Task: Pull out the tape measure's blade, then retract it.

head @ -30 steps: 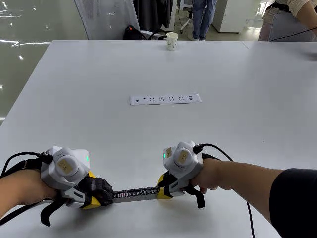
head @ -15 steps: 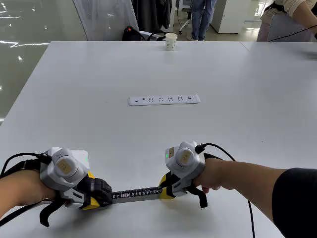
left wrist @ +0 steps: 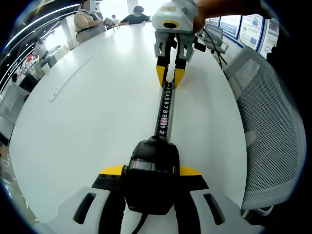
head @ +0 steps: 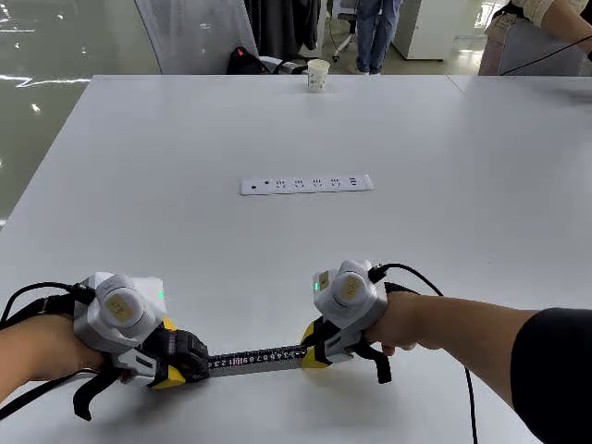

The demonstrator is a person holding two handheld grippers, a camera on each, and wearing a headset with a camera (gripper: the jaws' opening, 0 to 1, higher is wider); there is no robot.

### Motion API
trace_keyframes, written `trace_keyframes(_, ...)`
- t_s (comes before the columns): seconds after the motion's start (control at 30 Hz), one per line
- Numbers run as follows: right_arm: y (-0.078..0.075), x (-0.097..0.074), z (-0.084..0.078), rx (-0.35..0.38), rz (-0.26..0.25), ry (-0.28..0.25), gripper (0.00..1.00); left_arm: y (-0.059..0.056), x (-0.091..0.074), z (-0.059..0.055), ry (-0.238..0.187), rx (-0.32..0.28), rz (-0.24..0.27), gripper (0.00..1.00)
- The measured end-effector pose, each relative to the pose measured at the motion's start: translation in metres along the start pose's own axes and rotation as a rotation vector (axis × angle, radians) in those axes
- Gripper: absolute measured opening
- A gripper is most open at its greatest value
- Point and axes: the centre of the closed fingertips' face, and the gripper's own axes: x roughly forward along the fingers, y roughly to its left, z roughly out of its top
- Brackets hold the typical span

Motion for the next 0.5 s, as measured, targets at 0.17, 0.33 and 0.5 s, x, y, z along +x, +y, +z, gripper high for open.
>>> trace_keyframes(0.17,-0.0003,-0.0021,-0.0020,-0.002,-0.002,0.003,0.09,0.0006,0.0004,-0.0003,0.000,0.000,0.000,0.33)
trace_keyframes(0.33,-0.0005,-0.0039,-0.0038,-0.006,-0.004,0.008,0.09,0.0011,0.0003,0.0000,0.000,0.001,-0.001,0.33)
trace_keyframes(0.5,-0.0011,-0.0050,-0.0059,-0.004,-0.005,0.011,0.09,0.0013,0.0004,0.0003,0.000,0.000,0.000,0.33)
